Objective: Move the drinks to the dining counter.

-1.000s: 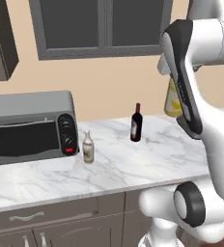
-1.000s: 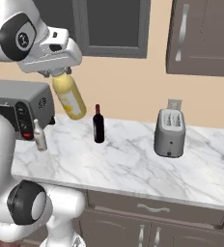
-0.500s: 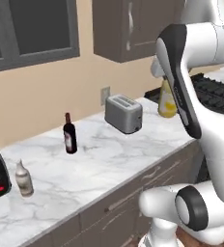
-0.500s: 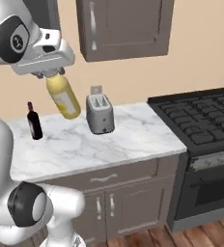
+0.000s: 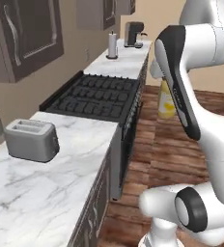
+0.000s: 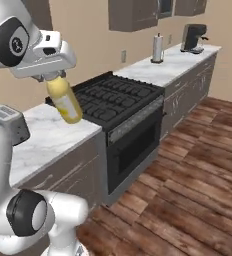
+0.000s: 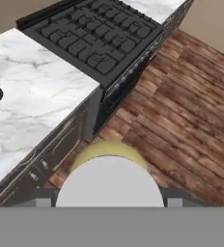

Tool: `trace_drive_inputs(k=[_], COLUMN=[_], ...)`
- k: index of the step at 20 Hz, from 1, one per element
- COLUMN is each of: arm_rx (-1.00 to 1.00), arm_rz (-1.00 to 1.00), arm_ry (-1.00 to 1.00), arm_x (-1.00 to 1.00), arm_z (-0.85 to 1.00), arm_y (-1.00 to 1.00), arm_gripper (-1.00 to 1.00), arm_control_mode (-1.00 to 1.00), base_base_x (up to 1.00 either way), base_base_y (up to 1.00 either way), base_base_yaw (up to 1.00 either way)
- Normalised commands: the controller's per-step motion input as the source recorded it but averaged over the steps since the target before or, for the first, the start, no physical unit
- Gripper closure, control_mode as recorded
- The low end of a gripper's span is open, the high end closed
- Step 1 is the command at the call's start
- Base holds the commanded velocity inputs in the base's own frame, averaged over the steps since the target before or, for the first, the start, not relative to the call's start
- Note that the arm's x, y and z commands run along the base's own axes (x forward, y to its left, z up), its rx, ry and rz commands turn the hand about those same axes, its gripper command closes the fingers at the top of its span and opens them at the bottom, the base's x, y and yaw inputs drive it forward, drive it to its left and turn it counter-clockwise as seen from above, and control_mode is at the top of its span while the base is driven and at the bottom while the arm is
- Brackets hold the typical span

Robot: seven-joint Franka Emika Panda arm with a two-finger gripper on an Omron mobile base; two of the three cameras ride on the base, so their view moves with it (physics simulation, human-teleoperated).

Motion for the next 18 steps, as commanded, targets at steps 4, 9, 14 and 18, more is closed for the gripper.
trace_drive_inputs(k=[4, 9, 14, 18], arm_rx=[0.00, 0.00, 0.00, 0.00], arm_rz=[0.00, 0.00, 0.00, 0.00], arm_ry=[0.00, 0.00, 0.00, 0.00], arm_x=[0.00, 0.00, 0.00, 0.00], arm_z=[0.00, 0.00, 0.00, 0.00], arm_y=[0.00, 0.00, 0.00, 0.00], arm_gripper=[1.00, 1.00, 1.00, 1.00], arm_control_mode=[1.00, 1.00, 1.00, 1.00], base_base_x=[0.00, 0.00, 0.00, 0.00], base_base_y=[0.00, 0.00, 0.00, 0.00], base_base_yaw=[-1.00, -1.00, -1.00, -1.00])
